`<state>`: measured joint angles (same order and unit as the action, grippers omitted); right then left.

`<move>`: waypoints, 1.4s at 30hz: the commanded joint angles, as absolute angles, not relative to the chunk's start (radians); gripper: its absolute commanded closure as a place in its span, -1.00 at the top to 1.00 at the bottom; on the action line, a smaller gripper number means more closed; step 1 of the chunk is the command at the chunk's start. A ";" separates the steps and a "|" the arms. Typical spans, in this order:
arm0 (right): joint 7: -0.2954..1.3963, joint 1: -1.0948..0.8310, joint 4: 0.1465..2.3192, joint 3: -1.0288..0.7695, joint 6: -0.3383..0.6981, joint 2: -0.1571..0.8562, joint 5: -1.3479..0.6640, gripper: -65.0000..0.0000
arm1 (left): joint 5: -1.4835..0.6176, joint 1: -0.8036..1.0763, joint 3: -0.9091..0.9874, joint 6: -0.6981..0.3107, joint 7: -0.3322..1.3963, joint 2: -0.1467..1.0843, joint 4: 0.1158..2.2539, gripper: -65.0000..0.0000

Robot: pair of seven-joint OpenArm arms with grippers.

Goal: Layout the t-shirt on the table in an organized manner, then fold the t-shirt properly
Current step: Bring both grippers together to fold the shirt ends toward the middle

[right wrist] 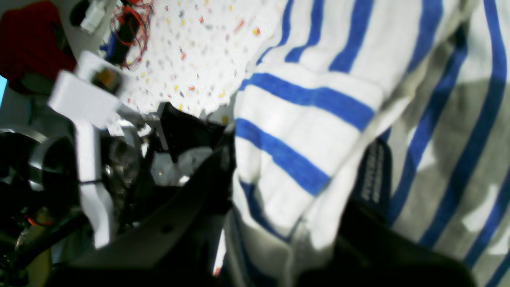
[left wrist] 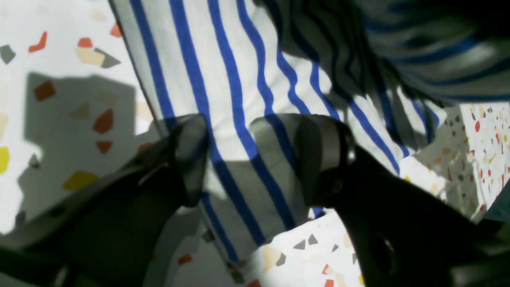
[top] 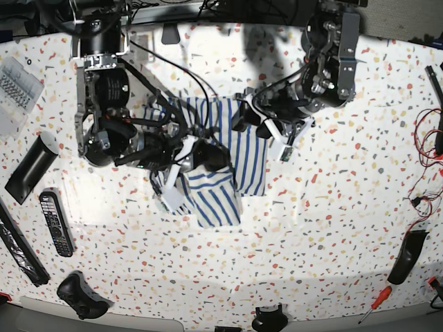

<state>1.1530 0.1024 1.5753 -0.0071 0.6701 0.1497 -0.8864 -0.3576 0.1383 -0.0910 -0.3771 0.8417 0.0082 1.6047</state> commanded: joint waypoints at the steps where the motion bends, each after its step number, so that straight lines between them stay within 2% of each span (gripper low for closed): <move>1: 1.137 0.121 1.593 -0.008 0.673 0.148 -0.905 -1.00 | -0.364 0.127 -0.093 -0.381 0.836 0.000 1.617 0.03; 5: 1.137 0.112 1.593 -0.008 0.673 0.132 -0.866 -1.00 | -0.353 0.124 -0.093 -0.383 0.836 0.002 1.617 0.03; 9: 1.137 0.107 1.593 -0.006 0.673 0.124 -0.863 -1.00 | -0.235 0.084 -0.093 -0.382 0.850 0.003 1.618 0.03; 14: 1.136 0.107 1.593 -0.006 0.673 0.124 -0.864 -1.00 | -0.240 0.022 -0.093 -0.381 0.978 0.001 1.639 0.03; 20: 1.135 0.107 1.593 -0.006 0.673 0.124 -0.864 -1.00 | -0.239 -0.012 -0.093 -0.381 1.110 0.001 1.786 0.03; 26: 1.135 0.107 1.593 -0.006 0.673 0.121 -0.864 -1.00 | -0.171 -0.011 -0.093 -0.381 1.118 0.001 1.943 0.03; 27: 1.135 0.107 1.593 -0.006 0.673 0.115 -0.864 -0.95 | -0.143 -0.011 -0.093 -0.381 1.111 0.001 1.948 0.03; 30: 1.135 0.099 1.593 -0.006 0.673 0.073 -0.885 -0.48 | -0.097 -0.011 -0.093 -0.381 1.103 0.001 1.948 0.03; 32: 1.135 0.093 1.593 -0.006 0.673 0.036 -0.901 -0.35 | -0.097 -0.010 -0.093 -0.380 1.103 0.001 1.948 0.03; 42: 1.133 0.094 1.593 -0.006 0.673 -0.082 -0.901 -0.33 | -0.097 -0.010 -0.093 -0.373 1.104 0.004 1.948 0.03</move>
<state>1.1564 0.0715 1.5745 -0.0101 0.6697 -0.0673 -0.8547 -0.0765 0.0051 -0.0898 -0.3683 1.1236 0.0113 1.9308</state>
